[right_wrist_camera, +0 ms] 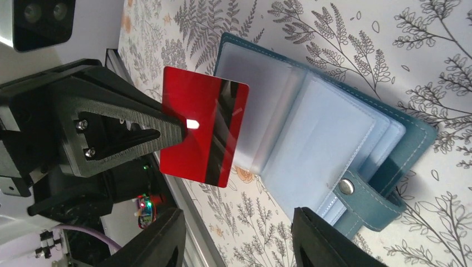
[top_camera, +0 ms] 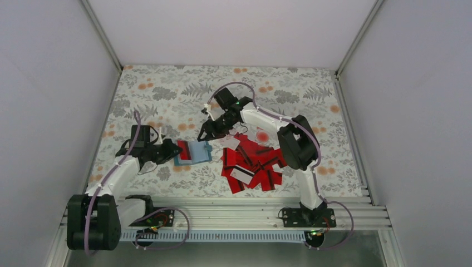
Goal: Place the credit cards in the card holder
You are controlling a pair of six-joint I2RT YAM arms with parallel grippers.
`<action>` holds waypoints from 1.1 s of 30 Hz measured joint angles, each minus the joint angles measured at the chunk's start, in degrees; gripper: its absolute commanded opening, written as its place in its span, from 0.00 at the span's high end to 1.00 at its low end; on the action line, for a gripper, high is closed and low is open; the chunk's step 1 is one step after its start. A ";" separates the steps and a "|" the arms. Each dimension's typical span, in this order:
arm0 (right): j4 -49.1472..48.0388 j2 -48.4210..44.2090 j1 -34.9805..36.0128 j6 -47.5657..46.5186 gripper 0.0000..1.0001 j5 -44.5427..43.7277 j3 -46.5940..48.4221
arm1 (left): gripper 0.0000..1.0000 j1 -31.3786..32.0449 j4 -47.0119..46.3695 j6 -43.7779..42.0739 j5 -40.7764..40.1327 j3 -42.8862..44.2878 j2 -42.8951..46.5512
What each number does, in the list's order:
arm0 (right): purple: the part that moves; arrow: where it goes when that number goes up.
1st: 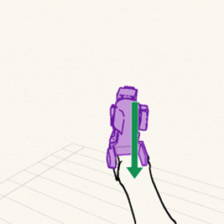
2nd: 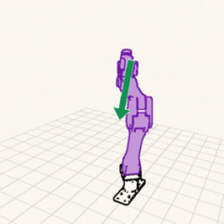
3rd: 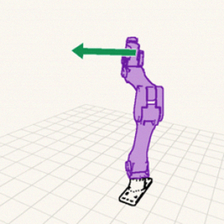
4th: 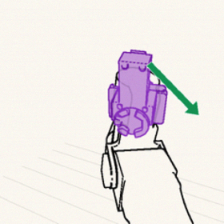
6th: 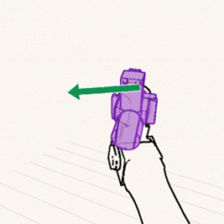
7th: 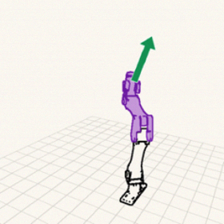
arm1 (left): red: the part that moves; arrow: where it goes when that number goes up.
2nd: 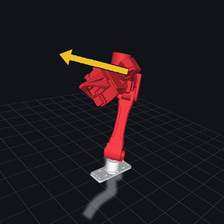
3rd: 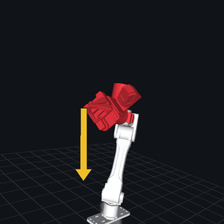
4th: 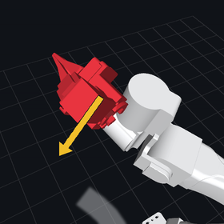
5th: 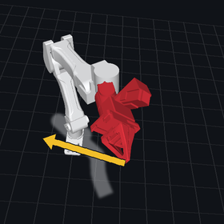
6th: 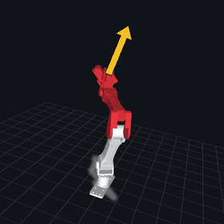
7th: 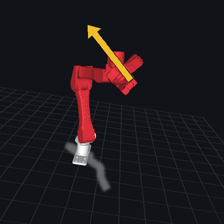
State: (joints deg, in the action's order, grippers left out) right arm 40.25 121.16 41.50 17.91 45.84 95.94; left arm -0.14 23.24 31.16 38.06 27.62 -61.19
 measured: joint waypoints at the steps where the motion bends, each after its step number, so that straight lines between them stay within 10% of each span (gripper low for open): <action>1: -0.04 0.20 0.11 -0.42 0.58 0.02 0.00 | 0.98 0.59 -0.74 0.24 -0.28 -0.22 -0.28; 33: -3.13 7.43 0.55 -8.55 0.83 3.58 -5.29 | 0.98 4.50 -16.83 2.80 -4.61 -6.88 -4.98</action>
State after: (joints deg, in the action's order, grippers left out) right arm 37.12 128.60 42.04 9.37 49.43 90.65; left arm 4.36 6.42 33.95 33.45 20.73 -66.17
